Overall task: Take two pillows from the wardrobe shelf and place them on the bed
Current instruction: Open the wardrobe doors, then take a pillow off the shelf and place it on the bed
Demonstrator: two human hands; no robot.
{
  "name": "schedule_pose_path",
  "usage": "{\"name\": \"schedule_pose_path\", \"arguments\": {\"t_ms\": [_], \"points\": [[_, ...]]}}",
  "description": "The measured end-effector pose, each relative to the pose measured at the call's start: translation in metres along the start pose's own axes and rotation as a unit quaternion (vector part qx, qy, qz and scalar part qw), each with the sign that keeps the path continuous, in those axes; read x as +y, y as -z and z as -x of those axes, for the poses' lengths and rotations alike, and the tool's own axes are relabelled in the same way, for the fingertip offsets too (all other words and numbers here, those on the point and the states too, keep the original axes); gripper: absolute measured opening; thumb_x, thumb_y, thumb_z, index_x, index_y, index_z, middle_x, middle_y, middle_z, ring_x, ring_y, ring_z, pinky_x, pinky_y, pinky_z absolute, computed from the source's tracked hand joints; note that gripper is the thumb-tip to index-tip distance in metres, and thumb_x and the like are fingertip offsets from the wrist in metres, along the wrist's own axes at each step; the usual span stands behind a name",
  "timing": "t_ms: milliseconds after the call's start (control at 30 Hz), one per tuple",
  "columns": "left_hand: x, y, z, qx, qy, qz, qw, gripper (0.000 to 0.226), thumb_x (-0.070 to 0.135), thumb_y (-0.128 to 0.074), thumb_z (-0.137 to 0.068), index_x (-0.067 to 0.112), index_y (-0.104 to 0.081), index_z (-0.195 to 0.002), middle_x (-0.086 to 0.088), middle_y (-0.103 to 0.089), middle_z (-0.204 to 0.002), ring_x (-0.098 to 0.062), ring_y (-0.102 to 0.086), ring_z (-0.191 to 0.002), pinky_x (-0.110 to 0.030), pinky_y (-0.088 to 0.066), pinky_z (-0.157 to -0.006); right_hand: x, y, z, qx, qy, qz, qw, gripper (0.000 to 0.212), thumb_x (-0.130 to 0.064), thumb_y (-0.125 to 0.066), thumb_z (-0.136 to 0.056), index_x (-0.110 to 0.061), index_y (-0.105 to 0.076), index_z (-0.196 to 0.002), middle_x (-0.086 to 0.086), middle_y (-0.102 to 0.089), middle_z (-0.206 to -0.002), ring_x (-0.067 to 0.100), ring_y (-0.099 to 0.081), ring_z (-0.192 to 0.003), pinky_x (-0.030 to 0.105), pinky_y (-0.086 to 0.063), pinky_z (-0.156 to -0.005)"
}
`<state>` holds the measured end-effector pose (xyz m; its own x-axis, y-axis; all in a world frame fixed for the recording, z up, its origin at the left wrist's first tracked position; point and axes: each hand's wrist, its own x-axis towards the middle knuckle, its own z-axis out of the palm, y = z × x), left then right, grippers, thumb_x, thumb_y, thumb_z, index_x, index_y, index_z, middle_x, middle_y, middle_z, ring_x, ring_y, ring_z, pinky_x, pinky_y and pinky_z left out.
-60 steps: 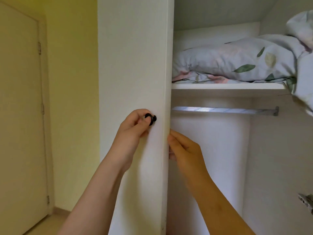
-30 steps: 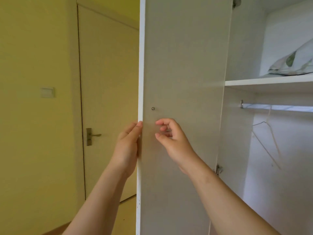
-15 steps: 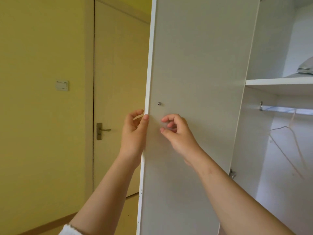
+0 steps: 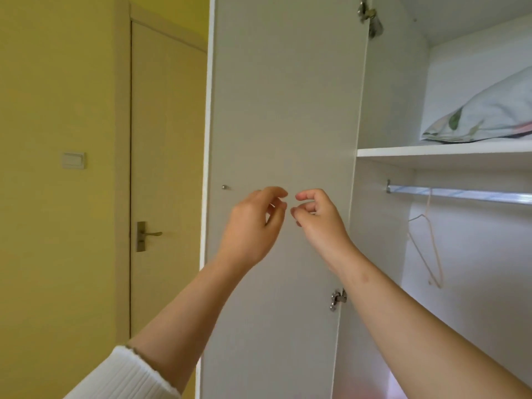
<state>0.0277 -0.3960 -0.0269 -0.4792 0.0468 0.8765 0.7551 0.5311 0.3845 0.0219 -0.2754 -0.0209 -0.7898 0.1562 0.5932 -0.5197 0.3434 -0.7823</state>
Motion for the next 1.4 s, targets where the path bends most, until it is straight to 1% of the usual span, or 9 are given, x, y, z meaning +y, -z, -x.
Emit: {"name": "schedule_pose_path", "arguments": {"t_ms": [167, 333, 433, 533, 800, 933, 1100, 1300, 1400], "points": [[0.042, -0.062, -0.004, -0.128, 0.000, 0.024, 0.991, 0.026, 0.012, -0.047, -0.090, 0.014, -0.061, -0.112, -0.005, -0.066, -0.108, -0.022, -0.061, -0.093, -0.027, -0.046, -0.084, 0.003, 0.081, 0.015, 0.056, -0.018, 0.065, 0.996, 0.016, -0.011, -0.052, -0.089, -0.022, -0.049, -0.100, -0.007, -0.052, -0.076, 0.007, -0.049, -0.069, 0.016, -0.038, -0.059], [0.087, -0.125, -0.012, -0.199, -0.039, 0.042, 0.978, 0.027, 0.016, -0.049, -0.090, 0.016, -0.058, -0.115, -0.005, -0.064, -0.111, -0.021, -0.060, -0.097, -0.027, -0.043, -0.086, 0.005, 0.178, 0.035, 0.124, -0.037, 0.169, 0.977, 0.014, -0.012, -0.050, -0.091, -0.021, -0.050, -0.101, -0.012, -0.049, -0.077, 0.001, -0.047, -0.070, 0.014, -0.036, -0.058], [0.119, -0.160, -0.022, -0.210, -0.085, 0.075, 0.971, 0.029, 0.017, -0.050, -0.090, 0.014, -0.056, -0.118, -0.006, -0.062, -0.118, -0.021, -0.057, -0.109, -0.023, -0.039, -0.088, -0.002, 0.232, 0.042, 0.171, -0.040, 0.235, 0.956, 0.011, -0.014, -0.051, -0.090, -0.021, -0.052, -0.098, -0.010, -0.048, -0.076, 0.003, -0.047, -0.068, 0.015, -0.035, -0.054], [0.153, -0.189, -0.038, -0.208, -0.121, 0.107, 0.965, 0.030, 0.016, -0.050, -0.090, 0.013, -0.056, -0.120, -0.004, -0.060, -0.122, -0.021, -0.053, -0.115, -0.021, -0.035, -0.088, -0.014, 0.281, 0.047, 0.206, -0.035, 0.292, 0.933, 0.013, -0.012, -0.049, -0.089, -0.018, -0.053, -0.099, -0.008, -0.046, -0.073, 0.006, -0.044, -0.062, 0.008, -0.036, -0.045], [0.228, -0.260, -0.108, -0.145, -0.185, 0.192, 0.953, 0.030, 0.015, -0.049, -0.089, 0.015, -0.058, -0.118, -0.005, -0.058, -0.125, -0.025, -0.047, -0.120, -0.032, -0.036, -0.098, -0.042, 0.373, 0.022, 0.281, -0.007, 0.441, 0.852, 0.013, -0.008, -0.051, -0.086, -0.017, -0.055, -0.095, -0.001, -0.052, -0.085, 0.016, -0.047, -0.073, 0.025, -0.037, -0.064], [0.253, -0.290, -0.137, -0.126, -0.194, 0.228, 0.946, 0.030, 0.017, -0.046, -0.091, 0.017, -0.056, -0.119, -0.003, -0.056, -0.127, -0.023, -0.043, -0.121, -0.033, -0.037, -0.095, -0.051, 0.404, -0.010, 0.325, 0.001, 0.520, 0.790, 0.015, -0.009, -0.051, -0.084, -0.014, -0.057, -0.097, 0.004, -0.058, -0.098, 0.026, -0.053, -0.092, 0.030, -0.038, -0.075], [0.270, -0.325, -0.178, -0.102, -0.262, 0.220, 0.934, 0.034, 0.017, -0.044, -0.091, 0.020, -0.050, -0.125, -0.001, -0.050, -0.134, -0.022, -0.037, -0.128, -0.036, -0.033, -0.104, -0.064, 0.426, -0.041, 0.370, 0.011, 0.639, 0.674, 0.028, -0.014, -0.049, -0.086, -0.014, -0.056, -0.113, 0.012, -0.054, -0.121, 0.033, -0.043, -0.113, 0.041, -0.036, -0.094], [0.301, -0.356, -0.220, -0.073, -0.283, 0.123, 0.948, 0.069, 0.026, -0.052, -0.086, 0.029, -0.016, -0.144, -0.002, -0.004, -0.158, -0.025, 0.001, -0.146, -0.048, -0.011, -0.114, -0.077, 0.452, -0.061, 0.363, 0.008, 0.748, 0.555, 0.047, -0.020, -0.049, -0.085, -0.027, -0.042, -0.132, 0.000, -0.034, -0.146, 0.027, -0.026, -0.133, 0.040, -0.022, -0.104], [0.308, -0.373, -0.234, -0.119, -0.272, 0.077, 0.952, 0.077, 0.032, -0.053, -0.086, 0.031, -0.004, -0.146, 0.000, 0.005, -0.158, -0.027, 0.009, -0.146, -0.054, -0.004, -0.115, -0.076, 0.471, -0.069, 0.347, -0.035, 0.783, 0.515, 0.059, -0.029, -0.051, -0.083, -0.033, -0.029, -0.138, -0.002, -0.023, -0.152, 0.028, -0.017, -0.139, 0.047, -0.017, -0.109]]}}
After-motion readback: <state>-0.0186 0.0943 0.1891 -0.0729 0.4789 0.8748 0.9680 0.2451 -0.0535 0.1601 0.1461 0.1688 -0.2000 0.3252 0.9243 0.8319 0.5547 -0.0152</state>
